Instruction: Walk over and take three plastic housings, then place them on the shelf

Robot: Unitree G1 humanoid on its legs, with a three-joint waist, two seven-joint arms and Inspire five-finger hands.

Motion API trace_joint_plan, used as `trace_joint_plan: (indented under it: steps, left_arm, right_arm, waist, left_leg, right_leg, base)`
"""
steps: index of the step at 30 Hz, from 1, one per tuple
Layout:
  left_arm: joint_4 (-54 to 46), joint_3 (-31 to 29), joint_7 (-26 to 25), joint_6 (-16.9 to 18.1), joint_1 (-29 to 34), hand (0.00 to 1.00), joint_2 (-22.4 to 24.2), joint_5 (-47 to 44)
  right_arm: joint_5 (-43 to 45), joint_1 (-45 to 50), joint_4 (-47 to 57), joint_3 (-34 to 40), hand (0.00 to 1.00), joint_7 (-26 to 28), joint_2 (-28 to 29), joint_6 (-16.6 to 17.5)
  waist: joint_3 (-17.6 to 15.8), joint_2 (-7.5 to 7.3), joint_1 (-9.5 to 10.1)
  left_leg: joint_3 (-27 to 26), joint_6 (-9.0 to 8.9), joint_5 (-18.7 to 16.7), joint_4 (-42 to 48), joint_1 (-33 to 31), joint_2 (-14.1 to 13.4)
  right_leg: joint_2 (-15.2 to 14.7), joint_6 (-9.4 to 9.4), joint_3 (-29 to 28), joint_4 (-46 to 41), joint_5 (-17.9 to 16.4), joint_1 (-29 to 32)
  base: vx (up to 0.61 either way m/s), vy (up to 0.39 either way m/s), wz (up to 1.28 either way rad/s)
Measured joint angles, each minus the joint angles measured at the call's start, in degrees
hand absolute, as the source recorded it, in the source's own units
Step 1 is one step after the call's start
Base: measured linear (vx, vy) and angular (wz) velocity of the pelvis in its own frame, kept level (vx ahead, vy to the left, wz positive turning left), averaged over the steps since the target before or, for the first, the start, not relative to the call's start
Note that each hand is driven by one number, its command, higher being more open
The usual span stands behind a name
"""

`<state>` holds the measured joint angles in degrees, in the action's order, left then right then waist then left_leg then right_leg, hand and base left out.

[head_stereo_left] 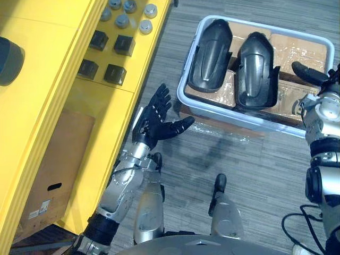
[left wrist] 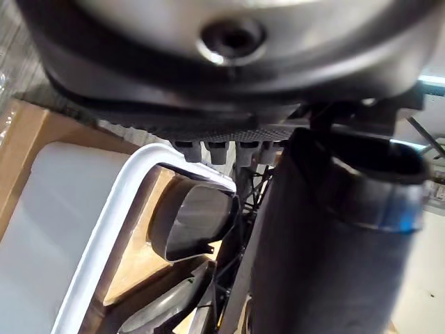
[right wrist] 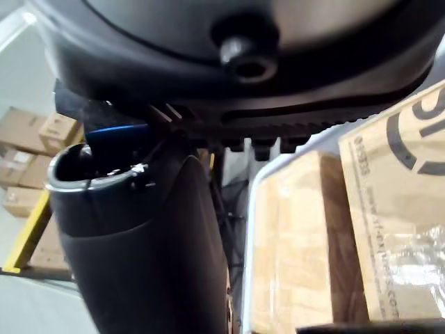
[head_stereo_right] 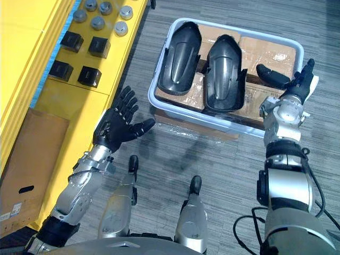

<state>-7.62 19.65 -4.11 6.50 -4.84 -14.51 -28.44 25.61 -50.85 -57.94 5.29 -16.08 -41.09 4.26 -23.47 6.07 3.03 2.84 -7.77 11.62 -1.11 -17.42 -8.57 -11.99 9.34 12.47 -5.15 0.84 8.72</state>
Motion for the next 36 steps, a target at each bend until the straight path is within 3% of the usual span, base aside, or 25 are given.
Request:
trace_joint_plan:
  steps: [5,10,16,17,24,26,32,36]
  left_arm:
    - [4.77,1.05,-2.20,0.03,-2.81,1.00,0.14,0.73]
    - [7.74,1.86,-2.87,0.05,-4.51,1.00,0.68,1.60]
    - [11.02,2.57,-2.97,0.07,-4.64,1.00,0.95,1.52]
    - [11.04,2.56,-3.06,0.18,-4.61,1.00,1.00,1.45]
    - [12.71,2.59,-4.02,0.93,-4.16,1.00,1.40,0.97]
    - [12.71,2.56,-4.05,0.93,-4.01,1.00,1.38,0.97]
    - [12.64,2.41,-4.06,0.94,-3.02,1.00,1.38,1.01]
    - [11.75,1.60,-4.14,0.94,-0.93,1.00,1.23,1.00]
  right_arm:
    - [-0.81,-3.48,-4.92,-2.53,1.00,3.39,-0.01,-3.25]
    - [-5.07,-6.27,-9.95,-2.59,1.00,5.63,-1.10,-7.21]
    - [-11.92,-9.12,-12.09,-3.66,1.00,7.11,-3.44,-12.59]
    - [-12.58,-9.13,-12.24,-3.65,0.00,7.09,-3.92,-13.33]
    - [-25.45,-10.93,-15.20,-5.90,0.00,7.63,-7.60,-19.89]
    - [-25.46,-10.95,-15.50,-5.90,0.00,7.69,-8.30,-20.93]
    - [-29.85,-10.83,-18.18,-5.38,0.00,7.79,-8.14,-29.11]
    - [-29.86,-11.37,-18.37,-1.10,0.00,6.42,-8.18,-34.09]
  waist:
    - [-0.38,0.06,0.03]
    - [-2.03,1.22,0.18]
    - [-2.61,1.27,1.76]
    - [-2.61,1.27,1.86]
    - [-2.64,1.25,3.15]
    - [-2.66,1.23,3.33]
    - [-2.68,1.22,3.36]
    - [-2.69,1.21,3.11]
  left_leg:
    - [0.05,-0.03,0.42,-0.25,0.05,0.01]
    - [0.61,-0.17,2.22,-2.41,0.02,0.06]
    - [1.11,-0.18,3.31,-3.17,-1.08,0.10]
    - [1.75,-0.23,3.52,-3.16,-1.55,0.17]
    - [3.82,-0.24,4.27,-3.14,-3.19,0.90]
    - [3.96,-0.23,4.32,-3.14,-3.23,0.95]
    - [4.27,-0.19,4.39,-3.13,-3.23,1.02]
    - [4.28,-0.23,4.47,-3.12,-3.04,0.97]
  right_leg:
    - [-0.20,-0.03,0.17,-1.47,-0.34,0.73]
    - [-0.73,-0.03,1.17,-5.04,-2.30,2.92]
    - [-1.10,-0.05,1.32,-7.89,-3.19,5.28]
    - [-1.18,-0.03,1.74,-8.44,-3.52,5.65]
    - [-2.19,0.03,3.28,-11.93,-5.43,7.41]
    - [-2.23,0.03,3.42,-11.93,-5.43,7.37]
    - [-2.31,-0.01,3.83,-11.99,-5.58,7.16]
    - [-2.31,-0.13,3.91,-12.14,-5.66,7.01]
  base:
    - [-0.03,-0.005,0.00]
    - [-0.06,-0.027,0.05]
    - [-0.04,-0.041,0.04]
    - [-0.03,-0.056,0.21]
    - [-0.02,-0.058,0.14]
    - [-0.01,-0.050,0.10]
    - [-0.01,-0.060,0.02]
    - [-0.02,-0.058,0.01]
